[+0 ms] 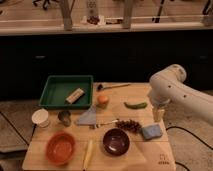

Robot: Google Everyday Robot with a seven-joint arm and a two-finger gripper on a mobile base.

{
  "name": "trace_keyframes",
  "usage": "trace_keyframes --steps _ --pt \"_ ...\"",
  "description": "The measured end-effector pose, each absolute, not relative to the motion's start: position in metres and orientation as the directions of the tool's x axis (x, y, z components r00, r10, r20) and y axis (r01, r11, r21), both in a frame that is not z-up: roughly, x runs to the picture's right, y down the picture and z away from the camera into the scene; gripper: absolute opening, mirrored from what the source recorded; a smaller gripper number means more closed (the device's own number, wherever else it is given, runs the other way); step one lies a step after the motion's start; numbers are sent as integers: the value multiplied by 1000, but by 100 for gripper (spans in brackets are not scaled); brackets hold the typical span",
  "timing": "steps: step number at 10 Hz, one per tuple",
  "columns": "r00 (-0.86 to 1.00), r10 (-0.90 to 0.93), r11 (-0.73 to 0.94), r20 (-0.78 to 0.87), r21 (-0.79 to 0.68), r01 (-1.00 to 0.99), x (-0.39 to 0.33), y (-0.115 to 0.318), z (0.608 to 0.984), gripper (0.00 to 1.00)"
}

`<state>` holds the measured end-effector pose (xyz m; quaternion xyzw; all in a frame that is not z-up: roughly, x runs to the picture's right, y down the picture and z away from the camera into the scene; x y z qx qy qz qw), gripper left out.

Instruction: Place pepper in purple bowl

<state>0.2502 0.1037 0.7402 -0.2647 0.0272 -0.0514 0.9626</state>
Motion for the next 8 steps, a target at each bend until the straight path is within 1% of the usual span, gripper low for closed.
trace_keyframes --steps 8 --pt "990 -143 864 19 -486 134 231 102 784 80"
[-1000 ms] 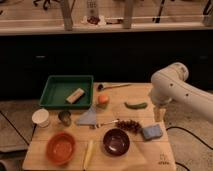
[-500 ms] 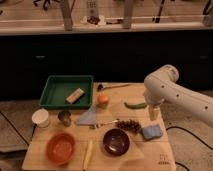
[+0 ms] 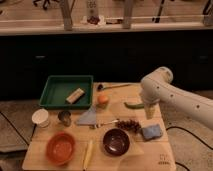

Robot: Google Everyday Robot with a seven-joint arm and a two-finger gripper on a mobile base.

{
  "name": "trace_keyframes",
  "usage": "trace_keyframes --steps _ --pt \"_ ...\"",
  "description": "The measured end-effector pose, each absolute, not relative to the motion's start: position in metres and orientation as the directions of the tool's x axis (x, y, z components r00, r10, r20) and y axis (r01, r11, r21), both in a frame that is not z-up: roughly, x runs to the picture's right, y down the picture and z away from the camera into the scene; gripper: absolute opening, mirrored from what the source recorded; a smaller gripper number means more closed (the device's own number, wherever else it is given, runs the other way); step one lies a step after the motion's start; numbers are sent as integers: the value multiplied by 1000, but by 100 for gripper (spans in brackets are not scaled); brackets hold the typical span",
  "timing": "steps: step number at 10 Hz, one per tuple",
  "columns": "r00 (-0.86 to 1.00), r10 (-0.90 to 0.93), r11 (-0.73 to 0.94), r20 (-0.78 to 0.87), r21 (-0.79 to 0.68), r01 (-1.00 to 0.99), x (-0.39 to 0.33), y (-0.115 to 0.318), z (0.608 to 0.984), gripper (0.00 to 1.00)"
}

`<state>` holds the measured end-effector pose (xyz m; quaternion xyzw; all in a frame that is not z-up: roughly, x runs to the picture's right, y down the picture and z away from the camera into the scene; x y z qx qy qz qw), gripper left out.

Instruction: Place pepper in purple bowl

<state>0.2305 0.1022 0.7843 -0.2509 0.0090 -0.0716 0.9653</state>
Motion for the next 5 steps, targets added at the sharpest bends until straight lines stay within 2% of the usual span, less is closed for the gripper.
trace_keyframes --steps 5 --pt "990 -132 869 44 -475 137 223 103 807 80"
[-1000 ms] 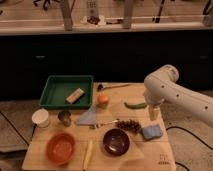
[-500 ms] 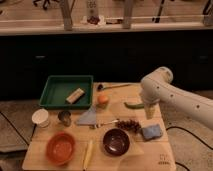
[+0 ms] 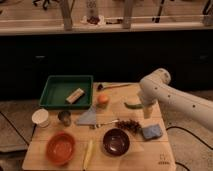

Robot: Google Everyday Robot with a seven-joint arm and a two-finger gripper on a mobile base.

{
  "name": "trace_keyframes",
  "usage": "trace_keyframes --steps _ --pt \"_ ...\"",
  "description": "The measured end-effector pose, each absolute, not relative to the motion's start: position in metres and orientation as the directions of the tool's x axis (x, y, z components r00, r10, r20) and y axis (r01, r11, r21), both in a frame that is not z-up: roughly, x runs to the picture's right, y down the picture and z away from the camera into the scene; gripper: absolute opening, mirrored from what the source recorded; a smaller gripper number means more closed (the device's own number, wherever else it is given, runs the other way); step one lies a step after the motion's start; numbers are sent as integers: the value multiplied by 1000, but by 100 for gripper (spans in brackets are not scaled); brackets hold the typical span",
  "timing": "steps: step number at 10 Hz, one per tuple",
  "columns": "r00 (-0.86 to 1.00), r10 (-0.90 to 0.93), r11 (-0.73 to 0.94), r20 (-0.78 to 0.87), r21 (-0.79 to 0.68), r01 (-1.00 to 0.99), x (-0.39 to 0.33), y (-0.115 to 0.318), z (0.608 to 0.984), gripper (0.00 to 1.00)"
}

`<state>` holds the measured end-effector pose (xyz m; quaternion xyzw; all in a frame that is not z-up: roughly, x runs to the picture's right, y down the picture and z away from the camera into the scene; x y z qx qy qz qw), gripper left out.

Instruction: Place pepper in purple bowl

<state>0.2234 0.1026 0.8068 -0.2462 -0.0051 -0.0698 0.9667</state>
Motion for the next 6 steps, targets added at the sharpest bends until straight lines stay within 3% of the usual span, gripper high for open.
trace_keyframes --steps 6 --pt "989 -131 869 69 -472 148 215 100 829 80"
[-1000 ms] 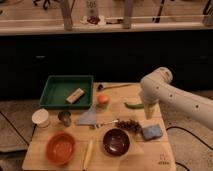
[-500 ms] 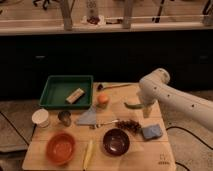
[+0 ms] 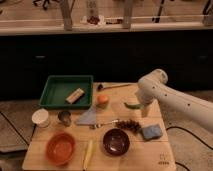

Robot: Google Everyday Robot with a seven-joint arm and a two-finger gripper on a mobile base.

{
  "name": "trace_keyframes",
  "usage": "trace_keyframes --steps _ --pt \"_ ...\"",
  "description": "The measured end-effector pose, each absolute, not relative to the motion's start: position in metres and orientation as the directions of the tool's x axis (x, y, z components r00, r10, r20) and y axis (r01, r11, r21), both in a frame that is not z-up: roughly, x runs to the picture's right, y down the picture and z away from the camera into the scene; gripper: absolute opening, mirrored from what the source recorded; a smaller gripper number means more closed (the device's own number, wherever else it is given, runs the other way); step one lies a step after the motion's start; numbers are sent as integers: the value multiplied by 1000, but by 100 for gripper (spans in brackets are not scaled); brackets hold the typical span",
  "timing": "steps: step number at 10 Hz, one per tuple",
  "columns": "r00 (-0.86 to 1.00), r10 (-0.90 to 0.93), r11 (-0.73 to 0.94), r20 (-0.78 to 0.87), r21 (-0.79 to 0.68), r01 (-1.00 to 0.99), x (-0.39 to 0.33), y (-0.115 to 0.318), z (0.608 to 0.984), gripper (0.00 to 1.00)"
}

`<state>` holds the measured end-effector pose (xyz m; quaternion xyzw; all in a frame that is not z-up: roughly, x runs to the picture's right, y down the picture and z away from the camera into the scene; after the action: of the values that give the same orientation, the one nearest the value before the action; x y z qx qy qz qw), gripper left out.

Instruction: Place pepper in purple bowl

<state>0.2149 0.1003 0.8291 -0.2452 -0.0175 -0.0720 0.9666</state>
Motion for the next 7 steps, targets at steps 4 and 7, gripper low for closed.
trace_keyframes --steps 4,7 --pt "989 -127 870 75 -471 147 212 99 841 80" --pt "988 -130 869 84 -471 154 205 96 852 80"
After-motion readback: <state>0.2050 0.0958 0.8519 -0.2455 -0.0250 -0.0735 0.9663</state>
